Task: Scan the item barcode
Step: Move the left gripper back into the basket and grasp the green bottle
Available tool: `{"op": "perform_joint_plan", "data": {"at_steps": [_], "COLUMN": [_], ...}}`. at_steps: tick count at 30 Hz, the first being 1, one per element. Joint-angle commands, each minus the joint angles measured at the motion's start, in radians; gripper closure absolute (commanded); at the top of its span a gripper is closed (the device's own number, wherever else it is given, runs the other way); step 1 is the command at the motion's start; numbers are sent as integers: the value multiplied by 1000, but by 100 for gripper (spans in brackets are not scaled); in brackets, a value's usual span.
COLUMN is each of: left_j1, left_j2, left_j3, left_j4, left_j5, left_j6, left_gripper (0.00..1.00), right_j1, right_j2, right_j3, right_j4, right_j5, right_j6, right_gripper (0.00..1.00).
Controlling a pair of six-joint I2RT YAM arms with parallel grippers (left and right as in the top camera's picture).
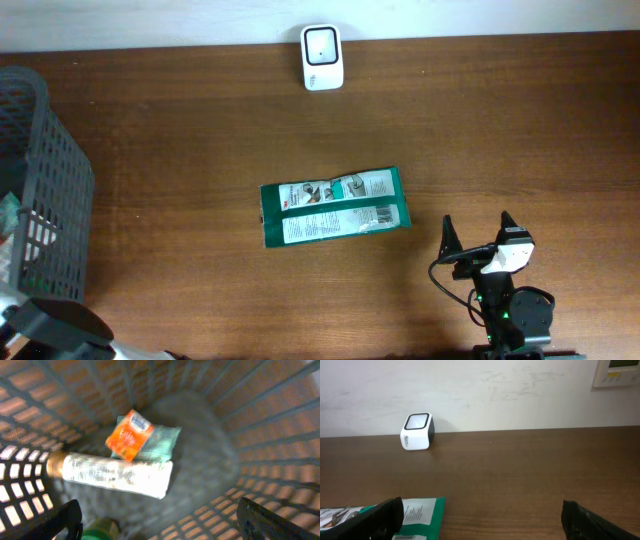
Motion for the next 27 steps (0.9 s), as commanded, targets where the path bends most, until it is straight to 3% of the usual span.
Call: {"op": "perform_joint_plan", "data": {"at_steps": [1, 12, 27], "left_j1": [11, 11, 121], "left_j2": [-10, -10, -10], "left_j3": [-135, -283, -423], "left_j4": [43, -79, -88], "left_j5": [-61, -120, -163], "left_j6": [40, 34, 8], "left_gripper": [4, 3, 2], "right_j1": [-2, -2, -2], "right_j2": [-8, -8, -8], "right_j3": [-5, -5, -5], "right_j4": [-5, -5, -5], "right_j5": [-2, -2, -2], "right_j6": [6, 6, 6], "right_gripper": [2, 2, 2]}}
